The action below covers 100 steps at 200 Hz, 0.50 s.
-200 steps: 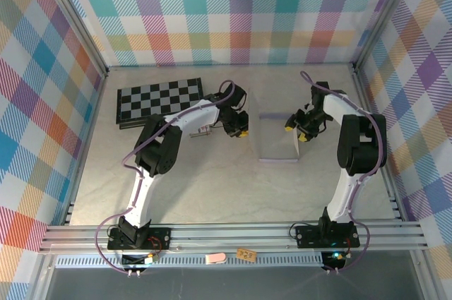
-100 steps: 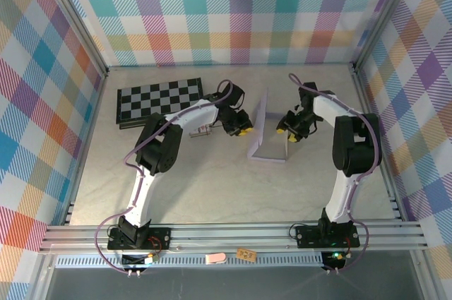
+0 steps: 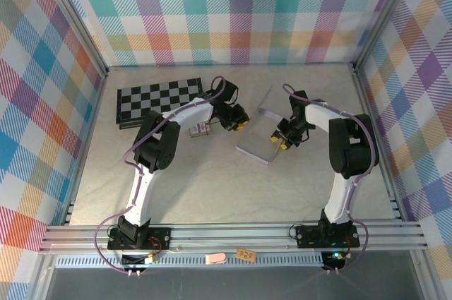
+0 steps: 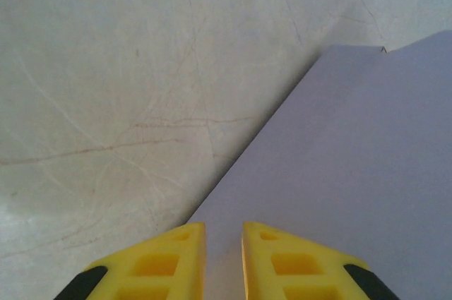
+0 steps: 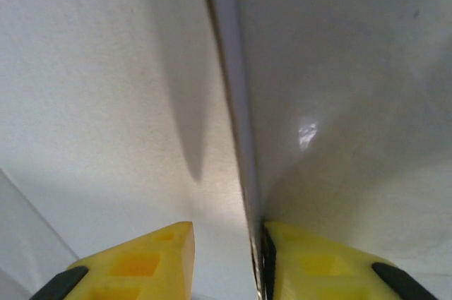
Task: Fold the paper box
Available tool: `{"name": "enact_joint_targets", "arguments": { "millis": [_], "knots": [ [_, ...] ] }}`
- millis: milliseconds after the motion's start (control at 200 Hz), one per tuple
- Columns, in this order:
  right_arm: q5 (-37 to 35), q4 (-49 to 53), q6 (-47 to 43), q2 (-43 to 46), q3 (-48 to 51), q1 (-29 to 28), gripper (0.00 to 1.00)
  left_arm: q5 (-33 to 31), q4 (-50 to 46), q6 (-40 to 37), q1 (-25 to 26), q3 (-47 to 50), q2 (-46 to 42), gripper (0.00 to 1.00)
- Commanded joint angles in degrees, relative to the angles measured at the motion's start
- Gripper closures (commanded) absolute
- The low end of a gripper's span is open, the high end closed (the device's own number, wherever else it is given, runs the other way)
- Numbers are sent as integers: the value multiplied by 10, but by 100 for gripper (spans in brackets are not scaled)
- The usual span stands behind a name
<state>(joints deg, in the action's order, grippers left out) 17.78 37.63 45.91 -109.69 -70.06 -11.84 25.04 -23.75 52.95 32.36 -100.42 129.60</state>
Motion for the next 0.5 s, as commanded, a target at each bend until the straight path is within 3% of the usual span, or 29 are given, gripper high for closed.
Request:
{"name": "enact_joint_targets", "arguments": {
  "millis": [0, 285, 495],
  "knots": [
    [16, -20, 70, 17, 4, -28, 69, 43, -5, 6, 1, -33, 27, 80],
    [-12, 59, 140, -7, -40, -63, 69, 66, 2, 11, 1, -69, 55, 80],
    [-13, 22, 237, 38, 1, -74, 67, 77, 7, 13, 0, -76, 62, 79]
  ]
}}
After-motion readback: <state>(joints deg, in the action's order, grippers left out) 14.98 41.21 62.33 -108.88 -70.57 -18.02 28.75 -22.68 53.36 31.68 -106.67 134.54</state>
